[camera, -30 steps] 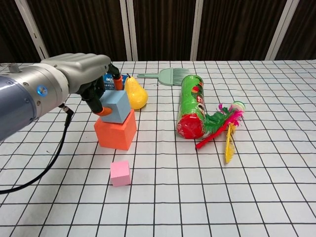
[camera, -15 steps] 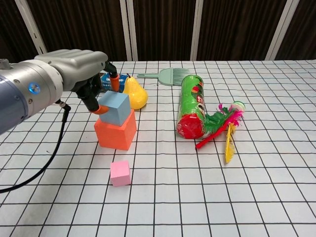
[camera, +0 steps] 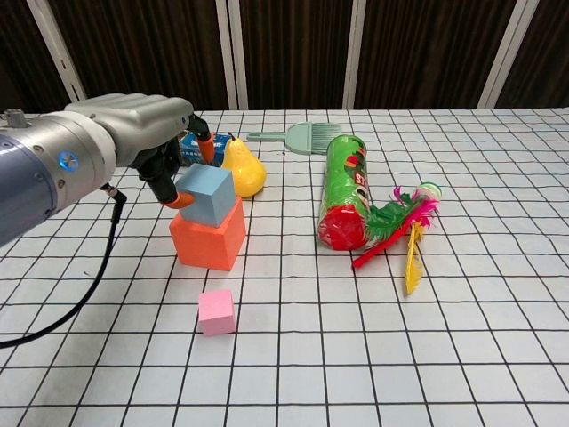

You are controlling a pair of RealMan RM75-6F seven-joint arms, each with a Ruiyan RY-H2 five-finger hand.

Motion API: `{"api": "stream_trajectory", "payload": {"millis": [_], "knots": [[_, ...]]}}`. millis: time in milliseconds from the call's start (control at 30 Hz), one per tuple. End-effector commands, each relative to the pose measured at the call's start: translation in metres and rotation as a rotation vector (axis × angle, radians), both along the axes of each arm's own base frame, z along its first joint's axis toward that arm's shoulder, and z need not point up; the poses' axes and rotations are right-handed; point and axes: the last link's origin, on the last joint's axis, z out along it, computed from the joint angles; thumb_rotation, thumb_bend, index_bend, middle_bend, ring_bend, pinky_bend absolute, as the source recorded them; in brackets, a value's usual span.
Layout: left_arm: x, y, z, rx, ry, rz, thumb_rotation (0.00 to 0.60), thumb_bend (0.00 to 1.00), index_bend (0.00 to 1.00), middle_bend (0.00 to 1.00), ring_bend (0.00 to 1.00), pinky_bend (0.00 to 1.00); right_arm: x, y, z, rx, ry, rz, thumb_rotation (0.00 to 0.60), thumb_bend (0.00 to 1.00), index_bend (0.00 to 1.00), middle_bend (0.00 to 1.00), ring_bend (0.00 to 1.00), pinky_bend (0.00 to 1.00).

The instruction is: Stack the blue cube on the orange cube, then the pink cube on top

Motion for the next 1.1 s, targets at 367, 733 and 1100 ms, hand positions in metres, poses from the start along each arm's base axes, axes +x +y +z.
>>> {"api": "stream_trajectory", "payload": {"millis": [367,733,1100], "knots": [[-0.001,0.000,-0.002,-0.004,0.006,-0.001,0.600,0.34,0.38,0.82,0.70,0.86,-0.001,0.000,0.001,-0.006,-0.003,-0.003,0.600,0.17,0.25,0.20,0.19,0.19],[-0.001,-0.003,0.008,0.020,-0.002,-0.003,0.600,0.34,0.39,0.82,0.70,0.86,0.000,-0.001,-0.001,0.000,-0.002,0.000,0.600,0.17,0.25,0.20,0.19,0.19],[-0.002,-0.006,0.007,0.037,-0.007,0.016,0.600,0.35,0.40,0.83,0.72,0.87,0.000,-0.001,-0.003,0.004,0.001,0.000,0.600,0.17,0.25,0.20,0.19,0.19]]}}
